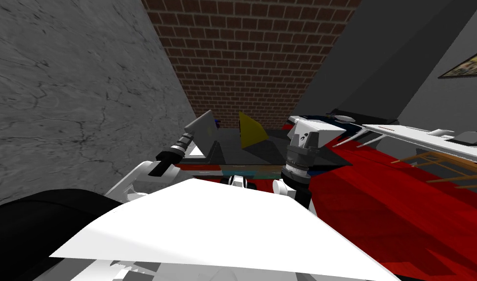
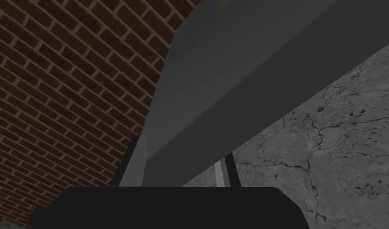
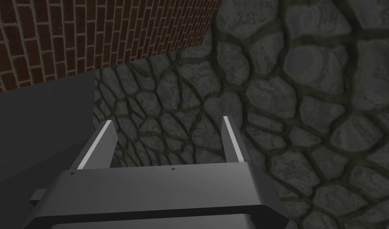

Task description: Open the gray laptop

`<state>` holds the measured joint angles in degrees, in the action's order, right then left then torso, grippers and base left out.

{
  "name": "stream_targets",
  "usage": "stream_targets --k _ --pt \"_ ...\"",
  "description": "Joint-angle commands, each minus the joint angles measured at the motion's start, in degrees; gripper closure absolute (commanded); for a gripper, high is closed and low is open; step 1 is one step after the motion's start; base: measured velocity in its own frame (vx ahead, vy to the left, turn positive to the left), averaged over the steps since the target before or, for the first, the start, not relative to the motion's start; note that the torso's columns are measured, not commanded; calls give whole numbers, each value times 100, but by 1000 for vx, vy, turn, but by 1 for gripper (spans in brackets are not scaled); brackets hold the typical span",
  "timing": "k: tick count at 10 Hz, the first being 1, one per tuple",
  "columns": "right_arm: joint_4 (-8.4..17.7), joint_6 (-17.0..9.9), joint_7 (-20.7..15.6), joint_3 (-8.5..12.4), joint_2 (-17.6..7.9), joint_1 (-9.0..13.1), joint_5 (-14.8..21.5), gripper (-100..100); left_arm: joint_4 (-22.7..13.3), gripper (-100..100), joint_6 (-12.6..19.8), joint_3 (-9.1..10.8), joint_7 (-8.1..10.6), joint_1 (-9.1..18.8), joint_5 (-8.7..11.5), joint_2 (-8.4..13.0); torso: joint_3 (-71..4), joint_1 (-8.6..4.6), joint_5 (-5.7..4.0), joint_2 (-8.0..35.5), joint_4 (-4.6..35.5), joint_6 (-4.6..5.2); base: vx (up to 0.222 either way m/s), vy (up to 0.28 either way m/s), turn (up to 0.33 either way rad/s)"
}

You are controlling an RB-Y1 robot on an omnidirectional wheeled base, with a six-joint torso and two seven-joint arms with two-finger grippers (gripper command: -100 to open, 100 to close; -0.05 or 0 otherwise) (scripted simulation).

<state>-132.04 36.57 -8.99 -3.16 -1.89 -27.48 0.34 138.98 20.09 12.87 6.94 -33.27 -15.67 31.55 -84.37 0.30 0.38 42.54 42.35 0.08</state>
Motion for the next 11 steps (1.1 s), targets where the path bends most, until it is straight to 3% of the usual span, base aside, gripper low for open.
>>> stream_targets --k 1,7,8,9,11 --pt "1 0 0 0 -1 0 0 0 -50 100 -17 -58 240 86 214 -148 -2 10 14 -10 -13 11 -28 98 -1" --pt "0 0 0 1 -1 0 0 0 -253 100 -81 -126 816 389 824 -576 -14 -28 -41 -14 3 -9 -28 125 19" --pt "1 0 0 1 -1 0 0 0 -237 100 -57 -132 729 354 746 -536 -8 -23 -39 -7 5 -10 -13 76 -2" --pt "1 0 0 0 0 0 0 0 -531 100 -238 -191 867 495 912 -740 -12 -57 -47 -13 3 -8 -30 101 39" --pt "1 0 0 0 0 1 0 0 -818 100 -420 -249 982 635 1065 -938 -14 -32 -41 -14 0 -8 -47 129 17"
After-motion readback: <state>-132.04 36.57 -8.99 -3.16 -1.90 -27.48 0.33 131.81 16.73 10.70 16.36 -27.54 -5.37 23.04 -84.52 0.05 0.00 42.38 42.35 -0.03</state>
